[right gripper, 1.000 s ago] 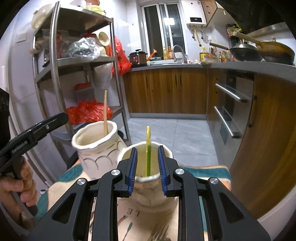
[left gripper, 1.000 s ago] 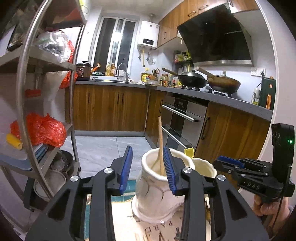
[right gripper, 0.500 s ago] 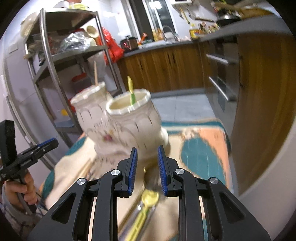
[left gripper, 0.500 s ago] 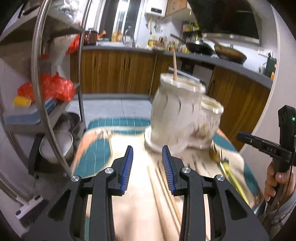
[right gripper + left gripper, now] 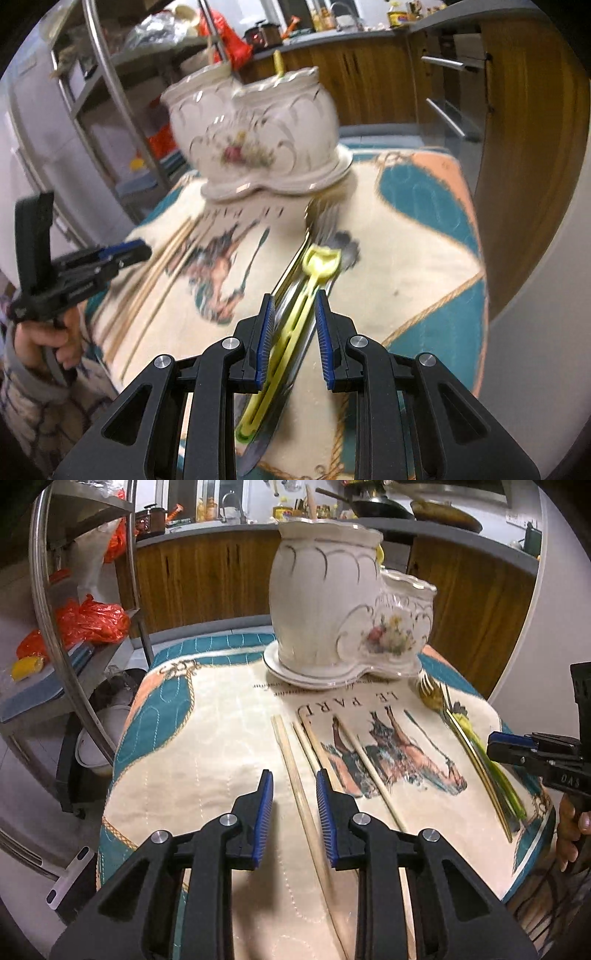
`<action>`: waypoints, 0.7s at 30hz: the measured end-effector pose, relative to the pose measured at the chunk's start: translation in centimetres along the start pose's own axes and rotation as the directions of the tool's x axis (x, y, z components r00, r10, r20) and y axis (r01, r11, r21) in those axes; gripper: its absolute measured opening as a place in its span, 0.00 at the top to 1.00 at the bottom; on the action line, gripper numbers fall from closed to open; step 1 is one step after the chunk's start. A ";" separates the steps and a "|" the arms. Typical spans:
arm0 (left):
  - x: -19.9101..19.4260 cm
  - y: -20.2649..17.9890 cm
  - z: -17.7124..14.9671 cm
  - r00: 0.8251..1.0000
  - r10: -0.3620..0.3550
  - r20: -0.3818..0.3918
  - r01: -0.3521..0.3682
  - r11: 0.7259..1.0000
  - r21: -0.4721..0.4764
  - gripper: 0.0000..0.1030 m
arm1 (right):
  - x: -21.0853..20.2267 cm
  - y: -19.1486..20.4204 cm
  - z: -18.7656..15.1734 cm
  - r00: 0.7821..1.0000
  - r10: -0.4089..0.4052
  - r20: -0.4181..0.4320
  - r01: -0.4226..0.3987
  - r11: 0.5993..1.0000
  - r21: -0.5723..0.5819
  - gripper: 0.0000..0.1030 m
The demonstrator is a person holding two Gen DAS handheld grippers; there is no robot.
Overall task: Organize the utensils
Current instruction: 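Grasp another chopstick with the left tool while the right tool grasps another yellow utensil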
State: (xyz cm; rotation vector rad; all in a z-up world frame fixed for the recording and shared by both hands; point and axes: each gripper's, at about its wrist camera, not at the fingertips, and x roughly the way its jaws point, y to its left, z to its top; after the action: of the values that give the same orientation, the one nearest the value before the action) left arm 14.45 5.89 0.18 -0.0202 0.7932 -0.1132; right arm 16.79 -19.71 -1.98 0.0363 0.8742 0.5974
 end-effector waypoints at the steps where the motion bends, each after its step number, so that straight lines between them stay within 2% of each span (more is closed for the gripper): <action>1: 0.2 0.0 -0.1 1.000 -0.001 -0.011 0.001 1.000 0.001 0.77 | 0.0 0.1 0.1 1.000 -0.017 0.002 0.017 1.000 -0.010 0.77; 5: 0.6 0.2 -0.5 1.000 0.003 -0.030 -0.003 1.000 0.008 0.78 | 0.3 -0.4 0.6 1.000 -0.019 -0.019 0.019 1.000 -0.001 0.77; 8: 0.7 0.2 -0.5 0.999 0.015 -0.031 -0.014 1.000 0.015 0.79 | 0.3 -0.7 0.7 0.999 -0.015 -0.041 0.015 1.000 0.002 0.83; 9: 0.7 0.2 -0.5 0.999 0.018 -0.032 -0.018 1.000 0.019 0.80 | 0.3 -0.8 0.7 0.998 -0.027 -0.048 0.027 1.000 -0.006 0.89; 14: 0.6 0.4 -0.5 0.998 0.048 -0.033 -0.047 0.998 0.033 0.80 | -0.1 -0.5 0.9 0.993 -0.075 -0.089 0.068 0.995 -0.075 0.91; 19: 0.6 0.5 -0.5 0.996 0.076 -0.041 -0.073 0.995 0.067 0.80 | -0.3 -0.7 1.3 0.975 -0.161 -0.155 0.134 0.976 -0.169 0.91; 21: 0.6 0.3 -0.4 0.995 0.084 -0.053 -0.079 0.993 0.087 0.80 | 0.0 -0.6 1.7 0.960 -0.189 -0.206 0.144 0.966 -0.214 0.90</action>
State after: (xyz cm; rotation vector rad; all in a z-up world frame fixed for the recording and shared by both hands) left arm 14.67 6.14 -0.55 0.0962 0.8440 -0.0702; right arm 18.36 -19.87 -1.01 -0.2881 1.0225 0.5326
